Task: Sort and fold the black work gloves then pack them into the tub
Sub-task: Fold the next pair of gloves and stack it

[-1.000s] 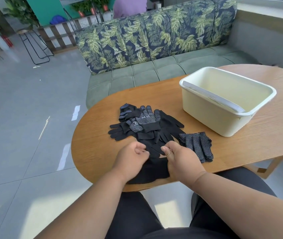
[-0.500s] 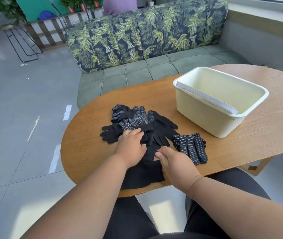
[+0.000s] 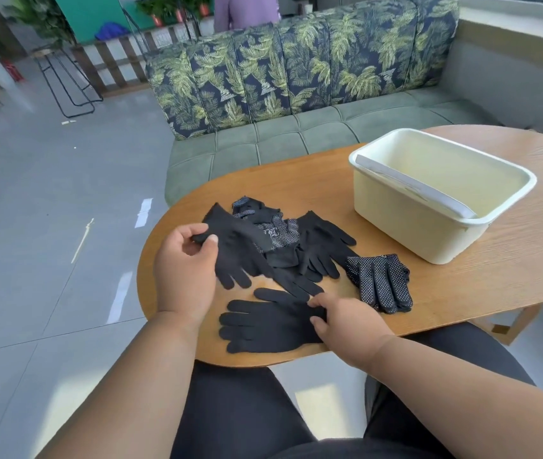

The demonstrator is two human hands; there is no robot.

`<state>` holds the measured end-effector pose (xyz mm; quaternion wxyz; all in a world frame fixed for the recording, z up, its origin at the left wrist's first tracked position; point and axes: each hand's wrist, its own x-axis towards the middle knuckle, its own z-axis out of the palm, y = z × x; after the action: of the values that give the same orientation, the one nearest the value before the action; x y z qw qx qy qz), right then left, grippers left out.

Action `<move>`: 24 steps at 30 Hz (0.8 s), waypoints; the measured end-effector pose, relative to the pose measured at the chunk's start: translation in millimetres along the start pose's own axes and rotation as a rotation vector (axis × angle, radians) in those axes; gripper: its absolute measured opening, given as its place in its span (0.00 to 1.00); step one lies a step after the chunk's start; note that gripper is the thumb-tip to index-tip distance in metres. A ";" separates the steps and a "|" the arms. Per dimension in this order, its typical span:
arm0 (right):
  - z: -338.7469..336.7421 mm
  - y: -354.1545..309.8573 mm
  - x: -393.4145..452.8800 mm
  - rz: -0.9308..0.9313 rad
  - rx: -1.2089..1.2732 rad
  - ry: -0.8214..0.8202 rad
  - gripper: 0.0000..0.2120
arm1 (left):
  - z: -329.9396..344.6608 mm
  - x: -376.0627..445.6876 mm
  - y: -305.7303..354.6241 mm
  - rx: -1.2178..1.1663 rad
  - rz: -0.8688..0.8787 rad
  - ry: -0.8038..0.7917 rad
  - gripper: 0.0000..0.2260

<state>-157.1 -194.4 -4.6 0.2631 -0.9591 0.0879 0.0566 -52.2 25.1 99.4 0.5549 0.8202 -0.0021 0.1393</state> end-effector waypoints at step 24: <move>-2.3 -15.5 -9.5 0.186 0.189 0.053 0.16 | -3.6 -71.1 -76.3 0.290 -0.075 -0.389 0.07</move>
<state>-163.2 -181.2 6.5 0.3436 -0.9188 0.1884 0.0471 -109.3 47.0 14.8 0.4251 0.9022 -0.0583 -0.0430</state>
